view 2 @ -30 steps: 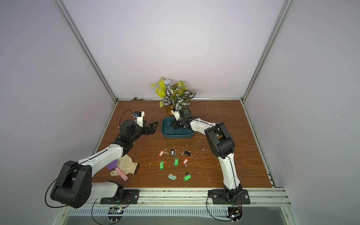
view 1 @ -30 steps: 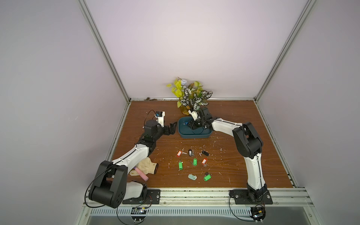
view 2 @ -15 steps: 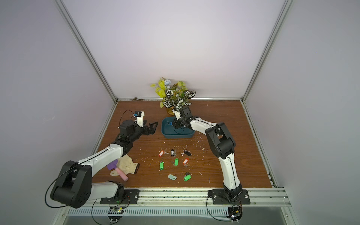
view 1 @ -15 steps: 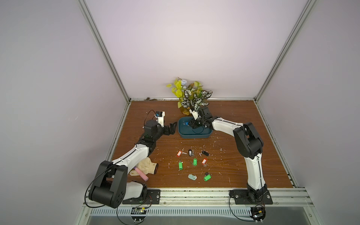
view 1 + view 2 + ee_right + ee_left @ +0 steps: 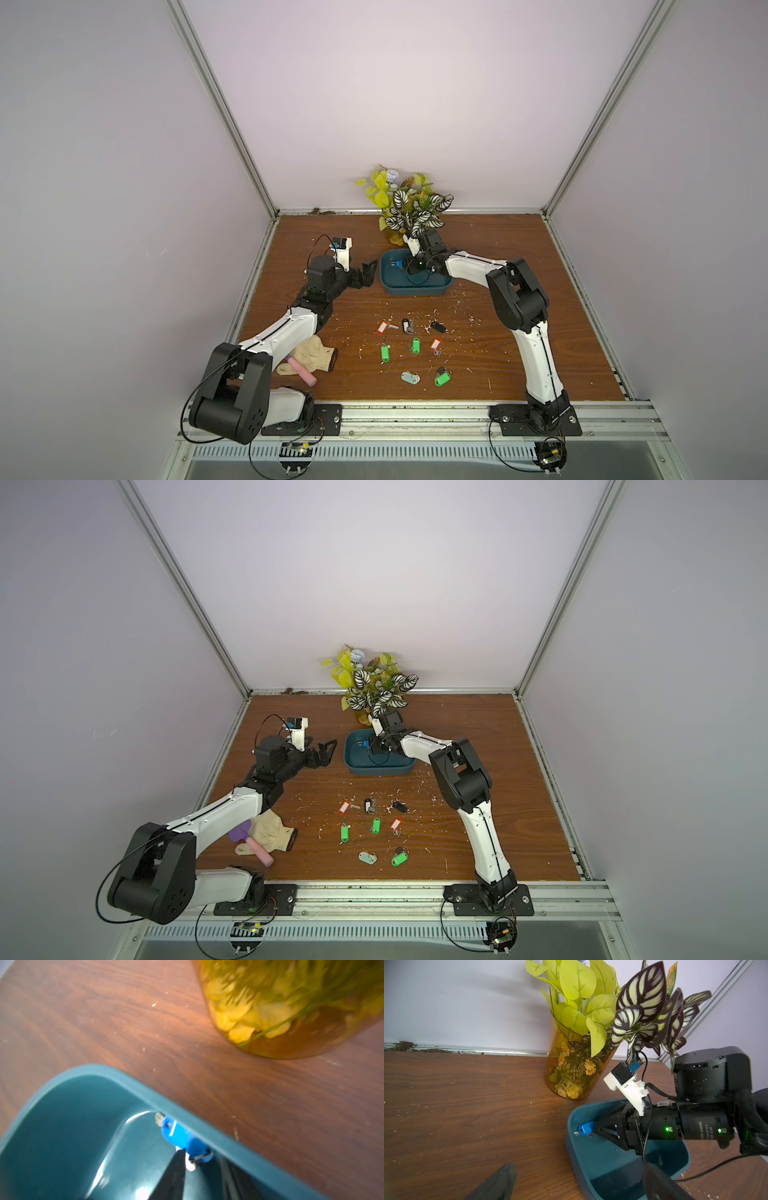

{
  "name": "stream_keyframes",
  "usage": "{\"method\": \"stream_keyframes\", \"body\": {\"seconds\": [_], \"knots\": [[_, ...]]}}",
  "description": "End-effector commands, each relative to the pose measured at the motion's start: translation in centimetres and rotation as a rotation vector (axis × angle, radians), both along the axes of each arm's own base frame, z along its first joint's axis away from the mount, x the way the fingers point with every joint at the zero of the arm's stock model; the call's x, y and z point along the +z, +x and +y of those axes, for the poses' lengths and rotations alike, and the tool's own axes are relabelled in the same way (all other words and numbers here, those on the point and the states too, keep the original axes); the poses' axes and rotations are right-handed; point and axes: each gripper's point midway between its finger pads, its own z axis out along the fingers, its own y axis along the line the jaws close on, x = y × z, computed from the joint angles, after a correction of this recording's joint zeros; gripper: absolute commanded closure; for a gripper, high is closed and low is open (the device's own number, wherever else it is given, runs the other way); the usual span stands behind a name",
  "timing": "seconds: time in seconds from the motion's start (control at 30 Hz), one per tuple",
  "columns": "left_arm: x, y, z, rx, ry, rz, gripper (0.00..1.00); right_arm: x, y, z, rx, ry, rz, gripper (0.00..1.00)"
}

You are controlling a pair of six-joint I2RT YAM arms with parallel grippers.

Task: Take the keys out of the storage box
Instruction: Pick up the key from the storage box.

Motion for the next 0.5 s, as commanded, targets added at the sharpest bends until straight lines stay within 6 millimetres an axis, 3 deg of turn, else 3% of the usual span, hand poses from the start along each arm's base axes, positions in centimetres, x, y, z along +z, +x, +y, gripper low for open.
{"method": "stream_keyframes", "body": {"seconds": [0.0, 0.27, 0.47], "knots": [[0.7, 0.6, 0.7, 0.02, 0.014, -0.033, 0.01, 1.4, 1.2, 0.0, -0.042, -0.009, -0.046, 0.74], [0.7, 0.5, 0.6, 0.018, 0.012, -0.031, 0.01, 2.8, 0.9, -0.3, -0.042, -0.005, -0.071, 0.96], [1.1, 0.4, 0.4, 0.006, -0.002, -0.041, 0.01, 5.1, -0.1, -0.4, -0.013, 0.026, -0.097, 1.0]]}}
